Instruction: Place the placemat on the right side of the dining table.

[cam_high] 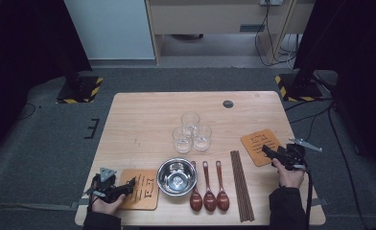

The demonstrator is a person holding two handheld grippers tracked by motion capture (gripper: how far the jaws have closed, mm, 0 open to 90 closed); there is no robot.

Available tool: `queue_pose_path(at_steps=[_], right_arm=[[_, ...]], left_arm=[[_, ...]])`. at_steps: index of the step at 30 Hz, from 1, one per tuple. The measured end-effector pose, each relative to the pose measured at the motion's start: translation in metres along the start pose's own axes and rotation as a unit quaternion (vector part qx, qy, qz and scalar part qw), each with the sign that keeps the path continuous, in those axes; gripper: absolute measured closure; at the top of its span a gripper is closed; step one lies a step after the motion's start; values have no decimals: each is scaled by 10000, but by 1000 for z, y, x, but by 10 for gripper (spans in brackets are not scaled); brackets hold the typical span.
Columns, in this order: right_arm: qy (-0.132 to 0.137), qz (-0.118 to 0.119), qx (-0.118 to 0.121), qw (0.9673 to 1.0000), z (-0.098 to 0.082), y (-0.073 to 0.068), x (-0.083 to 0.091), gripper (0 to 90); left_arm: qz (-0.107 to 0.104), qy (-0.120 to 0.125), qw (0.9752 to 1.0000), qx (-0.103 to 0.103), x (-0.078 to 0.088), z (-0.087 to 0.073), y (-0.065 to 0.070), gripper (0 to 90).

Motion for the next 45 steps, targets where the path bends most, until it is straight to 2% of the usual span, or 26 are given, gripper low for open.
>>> queue_pose_path(at_steps=[3,5,8,10,14,17,19,25,28,30,32,37,42,45], right_arm=[[-49,-18,175,9998,4,-2,-2,238],[-112,28,209,9997,4,-2,-5,239],[-227,-96,483,9985,3,-1,-9,247],[-255,-41,516,9983,4,-2,-10,249],[-232,-73,702,9972,10,0,-10,246],[-234,-35,676,9974,14,5,-9,242],[-213,-117,832,9962,16,9,-8,243],[-211,-45,974,9950,20,12,-11,254],[-296,-37,1217,9921,18,10,-15,261],[-405,62,1221,9917,15,9,-19,260],[-462,19,1345,9898,13,10,-22,261],[-603,-13,1473,9873,6,8,-30,267],[-726,-80,1707,9826,0,6,-36,271],[-760,-144,1715,9821,-1,7,-39,274]], left_arm=[[-5,20,10000,2,0,0,0,112],[-8,33,10000,-9,0,0,0,109],[-7,34,10000,-8,0,0,0,109],[-8,36,10000,-8,0,0,0,109],[-6,32,10000,-4,0,0,0,108],[-7,31,10000,-2,0,0,0,106],[-7,31,10000,-2,0,0,0,106],[-5,31,10000,-2,0,0,0,105],[-2,30,10000,-2,0,0,0,103],[4,30,10000,2,0,0,0,101],[6,25,10000,6,-1,0,-1,97],[26,18,10000,19,-1,0,-1,86],[27,-3,10000,13,-1,0,-1,75],[26,-5,10000,10,-1,0,-1,73]])
Point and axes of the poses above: each handheld gripper's, and its own axes: x roughly backward along the jaws, z roughly out of its top, y roughly to its right, the point moved 5 cm from there along -x, roughly forward along the jaws, and after that the axes turned 6 degrees about -z, right-handed, at the moved point
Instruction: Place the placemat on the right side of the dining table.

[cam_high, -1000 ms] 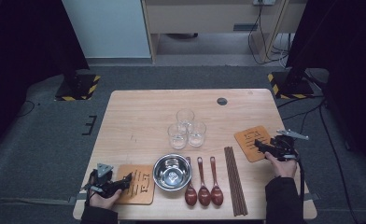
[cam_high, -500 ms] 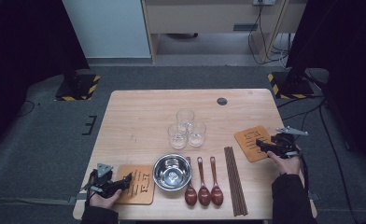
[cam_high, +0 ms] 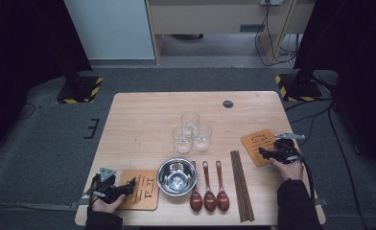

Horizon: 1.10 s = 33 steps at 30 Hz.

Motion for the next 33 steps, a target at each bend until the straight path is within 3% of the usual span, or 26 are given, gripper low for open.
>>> queue_pose_path(at_steps=[11,18,30,33], right_arm=[[-129,-230,136,9996,-4,1,-11,291],[-29,-319,292,9991,-3,-1,-15,277],[5,-258,293,9992,-3,2,-17,242],[37,-335,229,9992,-3,1,-17,243]], left_arm=[[-8,0,10000,-7,0,0,0,70],[-9,-10,10000,-17,0,0,0,69],[-25,-9,10000,-21,0,0,0,61],[-28,-21,10000,-36,0,0,0,61]])
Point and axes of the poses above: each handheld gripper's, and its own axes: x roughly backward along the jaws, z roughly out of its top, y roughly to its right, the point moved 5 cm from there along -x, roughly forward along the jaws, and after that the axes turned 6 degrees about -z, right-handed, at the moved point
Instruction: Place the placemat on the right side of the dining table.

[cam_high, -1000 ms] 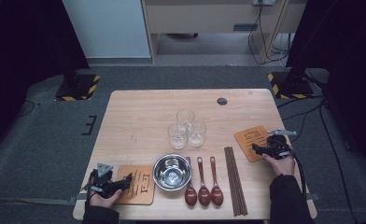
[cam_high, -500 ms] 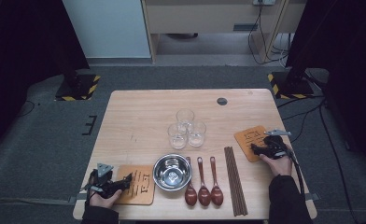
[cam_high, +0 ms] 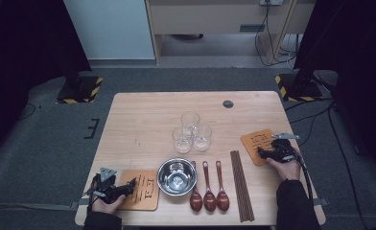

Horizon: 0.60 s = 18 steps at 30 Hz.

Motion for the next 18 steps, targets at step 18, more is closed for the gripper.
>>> queue_pose_path(at_steps=[18], right_arm=[[24,-426,-491,9979,1,-8,-1,279]], left_arm=[[-11,-7,10000,-10,0,0,0,59]])
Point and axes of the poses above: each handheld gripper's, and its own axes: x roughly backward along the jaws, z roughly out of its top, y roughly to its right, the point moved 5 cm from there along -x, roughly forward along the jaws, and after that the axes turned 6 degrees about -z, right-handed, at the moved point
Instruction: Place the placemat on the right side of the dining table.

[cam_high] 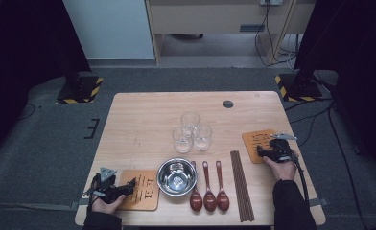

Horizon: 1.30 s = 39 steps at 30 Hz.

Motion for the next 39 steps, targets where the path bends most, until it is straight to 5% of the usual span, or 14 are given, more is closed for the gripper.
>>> queue_pose_path(at_steps=[19,39], right_arm=[[22,-538,-485,9974,1,-8,-1,278],[32,-597,-548,9967,0,-9,0,279]], left_arm=[[-8,1,10000,-13,0,0,0,59],[-9,1,10000,-13,0,0,0,58]])
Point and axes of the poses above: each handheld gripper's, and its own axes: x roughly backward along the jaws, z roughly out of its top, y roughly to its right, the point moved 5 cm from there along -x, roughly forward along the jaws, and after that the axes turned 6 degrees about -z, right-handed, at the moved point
